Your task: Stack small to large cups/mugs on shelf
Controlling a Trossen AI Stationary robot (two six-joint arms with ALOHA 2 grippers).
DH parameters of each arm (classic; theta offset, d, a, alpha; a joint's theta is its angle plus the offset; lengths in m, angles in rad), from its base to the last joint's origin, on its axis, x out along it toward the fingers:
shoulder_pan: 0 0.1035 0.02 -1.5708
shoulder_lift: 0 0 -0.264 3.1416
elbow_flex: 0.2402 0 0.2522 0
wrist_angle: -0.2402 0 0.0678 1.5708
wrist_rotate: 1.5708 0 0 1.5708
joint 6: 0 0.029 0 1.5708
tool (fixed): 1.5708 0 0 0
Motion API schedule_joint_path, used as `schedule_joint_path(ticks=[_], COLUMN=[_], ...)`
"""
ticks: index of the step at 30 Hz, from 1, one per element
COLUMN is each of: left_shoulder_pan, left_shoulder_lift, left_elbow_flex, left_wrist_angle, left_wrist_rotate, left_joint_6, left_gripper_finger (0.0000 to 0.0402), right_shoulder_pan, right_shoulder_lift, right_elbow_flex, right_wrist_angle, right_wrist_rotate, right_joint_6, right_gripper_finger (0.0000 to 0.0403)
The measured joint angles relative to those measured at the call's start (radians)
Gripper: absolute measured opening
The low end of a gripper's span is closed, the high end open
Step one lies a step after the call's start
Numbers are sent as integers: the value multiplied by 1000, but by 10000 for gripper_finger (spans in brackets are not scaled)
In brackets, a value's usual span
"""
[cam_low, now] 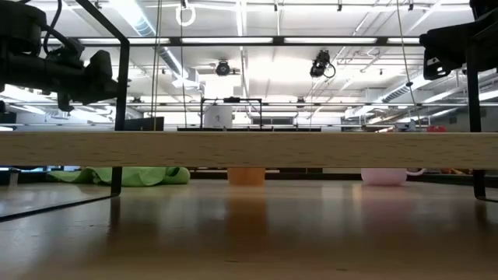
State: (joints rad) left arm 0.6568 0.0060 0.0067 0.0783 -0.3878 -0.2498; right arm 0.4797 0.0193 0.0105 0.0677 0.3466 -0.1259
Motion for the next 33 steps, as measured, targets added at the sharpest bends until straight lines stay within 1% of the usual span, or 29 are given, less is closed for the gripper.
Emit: schedule_joint_path(ticks=[27, 29, 33], left_shoulder_pan=[0, 0, 0], left_shoulder_lift=[0, 0, 0], left_elbow_flex=[0, 0, 0], left_wrist_angle=[0, 0, 0], left_wrist_rotate=[0, 0, 0], left_joint_6=[0, 0, 0], left_gripper_finger=[107, 107, 107], right_shoulder_pan=[0, 0, 0], right_shoulder_lift=[0, 0, 0], right_elbow_flex=[0, 0, 0], right_wrist_angle=[0, 1, 7], right_wrist_rotate=[1, 39, 56], right_joint_6=[0, 0, 1], right_gripper_finger=[58, 58, 58])
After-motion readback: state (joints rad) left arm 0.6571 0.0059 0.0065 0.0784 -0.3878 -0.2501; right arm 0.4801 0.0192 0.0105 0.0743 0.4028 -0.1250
